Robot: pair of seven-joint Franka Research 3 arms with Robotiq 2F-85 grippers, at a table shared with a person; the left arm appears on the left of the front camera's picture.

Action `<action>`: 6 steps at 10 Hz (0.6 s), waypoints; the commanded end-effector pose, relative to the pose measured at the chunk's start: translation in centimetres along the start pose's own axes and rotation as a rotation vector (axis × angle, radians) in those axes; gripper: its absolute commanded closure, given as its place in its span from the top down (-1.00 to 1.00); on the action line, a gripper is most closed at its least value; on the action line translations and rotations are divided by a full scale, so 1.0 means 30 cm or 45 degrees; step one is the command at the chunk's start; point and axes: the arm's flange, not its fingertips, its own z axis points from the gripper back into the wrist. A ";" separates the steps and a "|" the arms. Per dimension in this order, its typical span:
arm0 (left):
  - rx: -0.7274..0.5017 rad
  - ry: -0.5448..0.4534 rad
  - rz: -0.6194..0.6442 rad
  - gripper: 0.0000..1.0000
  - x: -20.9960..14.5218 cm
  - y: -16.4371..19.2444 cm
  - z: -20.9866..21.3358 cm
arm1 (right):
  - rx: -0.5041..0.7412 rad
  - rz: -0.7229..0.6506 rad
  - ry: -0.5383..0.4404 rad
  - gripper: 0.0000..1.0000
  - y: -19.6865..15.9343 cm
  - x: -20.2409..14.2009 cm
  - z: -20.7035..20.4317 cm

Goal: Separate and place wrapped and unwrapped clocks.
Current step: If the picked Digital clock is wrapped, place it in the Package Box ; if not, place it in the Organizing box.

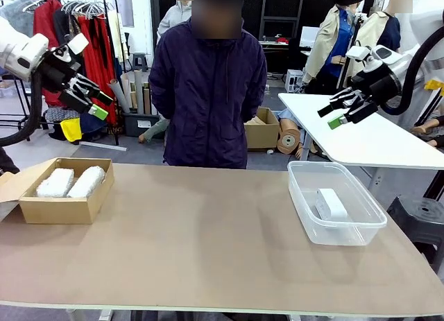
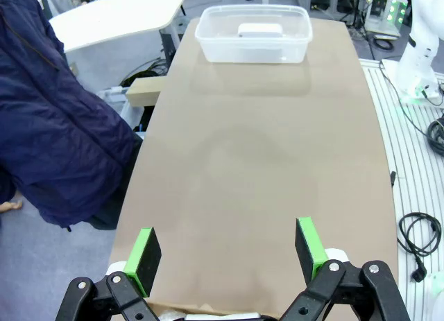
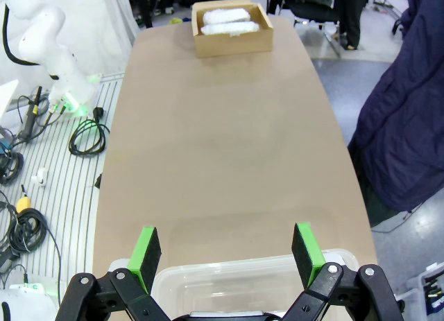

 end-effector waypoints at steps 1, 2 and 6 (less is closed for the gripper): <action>0.006 0.000 0.003 1.00 0.001 0.001 0.003 | -0.002 0.008 -0.001 1.00 0.005 0.006 0.002; 0.006 0.000 0.003 1.00 0.001 0.001 0.003 | -0.002 0.008 -0.001 1.00 0.005 0.006 0.002; 0.006 0.000 0.003 1.00 0.001 0.001 0.003 | -0.002 0.008 -0.001 1.00 0.005 0.006 0.002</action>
